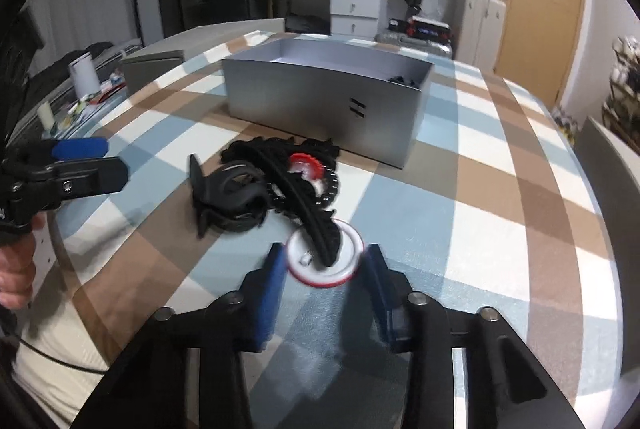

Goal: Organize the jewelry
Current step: 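Withdraw both grippers from the box back toward the jewelry pile, then lower the right gripper onto a black hair clip and close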

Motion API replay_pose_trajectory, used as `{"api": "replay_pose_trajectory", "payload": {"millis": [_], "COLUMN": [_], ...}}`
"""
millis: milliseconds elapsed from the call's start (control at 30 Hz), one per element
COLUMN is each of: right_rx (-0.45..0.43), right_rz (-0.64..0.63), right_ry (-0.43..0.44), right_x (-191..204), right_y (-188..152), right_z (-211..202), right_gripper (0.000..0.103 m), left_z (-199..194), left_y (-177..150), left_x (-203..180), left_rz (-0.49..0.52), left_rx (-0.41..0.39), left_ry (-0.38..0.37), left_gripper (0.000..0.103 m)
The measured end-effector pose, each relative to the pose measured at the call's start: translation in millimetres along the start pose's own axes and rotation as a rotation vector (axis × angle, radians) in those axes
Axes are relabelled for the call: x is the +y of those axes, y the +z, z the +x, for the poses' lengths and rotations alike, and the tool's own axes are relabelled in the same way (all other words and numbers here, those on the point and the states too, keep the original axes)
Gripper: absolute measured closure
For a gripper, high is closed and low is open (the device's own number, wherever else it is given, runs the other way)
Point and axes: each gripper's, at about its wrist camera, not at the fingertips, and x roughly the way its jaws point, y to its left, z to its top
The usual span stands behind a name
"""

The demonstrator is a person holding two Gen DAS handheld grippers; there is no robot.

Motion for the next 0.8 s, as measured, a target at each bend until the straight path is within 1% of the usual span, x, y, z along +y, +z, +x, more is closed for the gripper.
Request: {"api": "replay_pose_trajectory", "payload": {"millis": [67,133,167,200,333,400,467,533,567,600,667,733,800], "right_rx": [-0.004,-0.012,-0.021,-0.013,-0.002,-0.011,-0.017,-0.022,-0.027,-0.034,-0.039,0.003,0.017], "right_rz": [0.005,0.006,0.001,-0.006,0.000,0.006,0.024,0.051,0.062,0.070,0.076,0.069,0.049], "right_ry": [0.003,0.004,0.000,0.004,0.041,0.053,0.068,0.096,0.100,0.093,0.073,0.057,0.048], "right_x": [-1,-2,-3,-3,-6,-6,-7,-9,-10,-11,-13,-13,-11], "right_y": [-1,-2,-2,-3,-9,-11,-12,-10,-9,-7,-3,3,7], "right_z": [-1,-4,-7,-8,-11,-12,-12,-10,-10,-10,-8,0,4], "right_gripper": [0.066,0.070,0.084,0.100,0.101,0.098,0.098,0.083,0.067,0.055,0.053,0.053,0.052], "left_z": [-1,-2,-3,-3,-5,-6,-6,-4,-4,-3,0,3,5], "left_y": [1,4,6,10,25,34,40,43,43,43,42,39,37], "left_x": [-2,-3,-5,-7,-16,-19,-20,-19,-19,-18,-17,-16,-16], "left_rz": [0.004,0.006,0.011,0.018,0.054,0.058,0.053,0.051,0.050,0.048,0.045,0.043,0.040], "left_rx": [0.000,-0.004,-0.007,-0.013,-0.046,-0.067,-0.076,-0.078,-0.077,-0.073,-0.060,-0.046,-0.036], "left_ry": [-0.002,-0.007,-0.012,-0.015,-0.021,-0.027,-0.034,-0.030,-0.027,-0.025,-0.023,-0.021,-0.021], "left_gripper": [0.004,0.004,0.004,0.004,0.004,0.004,0.004,0.004,0.004,0.004,0.004,0.004,0.004]}}
